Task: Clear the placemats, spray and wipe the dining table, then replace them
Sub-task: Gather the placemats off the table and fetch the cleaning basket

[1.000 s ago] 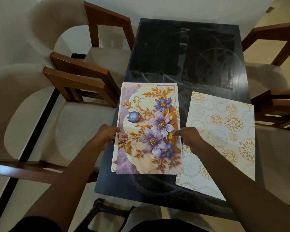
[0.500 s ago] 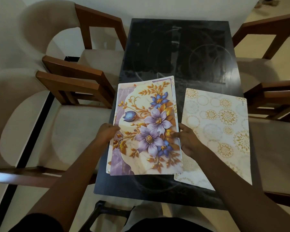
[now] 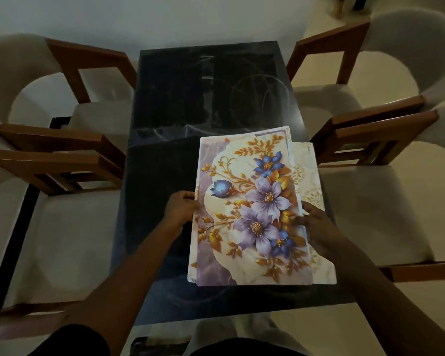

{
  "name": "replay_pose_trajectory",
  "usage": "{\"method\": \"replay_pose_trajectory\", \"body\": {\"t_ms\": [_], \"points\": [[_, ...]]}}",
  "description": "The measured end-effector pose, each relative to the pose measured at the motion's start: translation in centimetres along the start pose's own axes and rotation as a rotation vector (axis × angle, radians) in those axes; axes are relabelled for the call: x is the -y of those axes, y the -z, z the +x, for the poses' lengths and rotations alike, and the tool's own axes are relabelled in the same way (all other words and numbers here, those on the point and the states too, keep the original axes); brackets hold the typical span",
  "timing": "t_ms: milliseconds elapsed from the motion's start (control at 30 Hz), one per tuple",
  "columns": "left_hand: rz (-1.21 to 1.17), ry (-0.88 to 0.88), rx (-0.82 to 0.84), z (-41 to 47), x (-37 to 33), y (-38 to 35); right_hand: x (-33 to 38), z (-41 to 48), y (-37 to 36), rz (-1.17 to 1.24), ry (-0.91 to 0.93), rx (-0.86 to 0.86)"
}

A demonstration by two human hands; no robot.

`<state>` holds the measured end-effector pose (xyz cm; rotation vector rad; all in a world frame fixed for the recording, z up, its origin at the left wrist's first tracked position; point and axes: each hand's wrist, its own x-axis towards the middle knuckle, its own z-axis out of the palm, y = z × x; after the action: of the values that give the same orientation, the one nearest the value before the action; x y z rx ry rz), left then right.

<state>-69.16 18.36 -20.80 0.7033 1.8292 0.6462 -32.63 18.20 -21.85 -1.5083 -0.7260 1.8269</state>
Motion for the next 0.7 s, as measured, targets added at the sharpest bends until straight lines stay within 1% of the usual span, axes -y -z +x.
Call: {"method": "replay_pose_trajectory", "body": {"t_ms": [133, 233, 300, 367, 500, 600, 700], "points": [[-0.006, 0.040, 0.034, -0.4, -1.3, -5.2, -0.4, -0.1, 4.4, -0.033, 0.007, -0.075], [-0.008, 0.042, 0.010, -0.9, -1.6, -8.0, -1.1, 0.4, 6.4, -0.111, -0.017, -0.161], [-0.014, 0.048, -0.027, -1.1, -1.4, -9.2, -1.2, 0.5, 6.8, -0.208, 0.005, -0.193], [-0.019, 0.056, -0.045, -1.1, -1.1, -9.8, -1.3, 0.6, 6.9, -0.325, 0.036, -0.218], [-0.031, 0.077, -0.026, -0.9, -0.5, -10.3, -1.3, 0.7, 7.2, -0.509, 0.080, -0.303], [-0.033, 0.083, -0.044, -0.6, -0.5, -10.3, -0.9, 0.6, 7.1, -0.584, 0.098, -0.323], [-0.061, 0.081, -0.027, -0.7, -0.8, -10.7, -0.8, 0.8, 7.1, -0.623, 0.090, -0.336]]}}
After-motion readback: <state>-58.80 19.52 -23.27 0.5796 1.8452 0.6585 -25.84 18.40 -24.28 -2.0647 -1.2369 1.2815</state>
